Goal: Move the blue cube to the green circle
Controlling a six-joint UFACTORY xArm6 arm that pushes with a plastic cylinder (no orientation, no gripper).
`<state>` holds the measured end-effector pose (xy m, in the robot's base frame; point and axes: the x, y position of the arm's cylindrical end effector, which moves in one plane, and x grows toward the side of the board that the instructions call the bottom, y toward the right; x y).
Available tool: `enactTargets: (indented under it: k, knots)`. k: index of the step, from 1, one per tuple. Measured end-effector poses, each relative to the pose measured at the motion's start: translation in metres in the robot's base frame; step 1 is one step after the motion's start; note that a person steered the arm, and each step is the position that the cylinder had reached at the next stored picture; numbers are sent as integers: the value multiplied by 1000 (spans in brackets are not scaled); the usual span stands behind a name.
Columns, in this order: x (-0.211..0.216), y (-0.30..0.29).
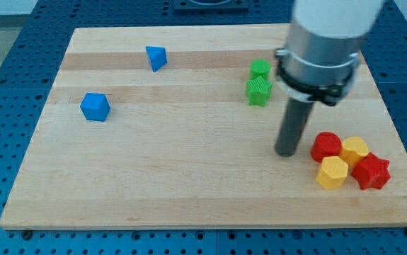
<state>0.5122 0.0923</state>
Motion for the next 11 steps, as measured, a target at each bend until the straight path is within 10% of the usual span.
enactTargets:
  k: [6, 11]
  knots:
    - [-14, -359]
    - [-89, -305]
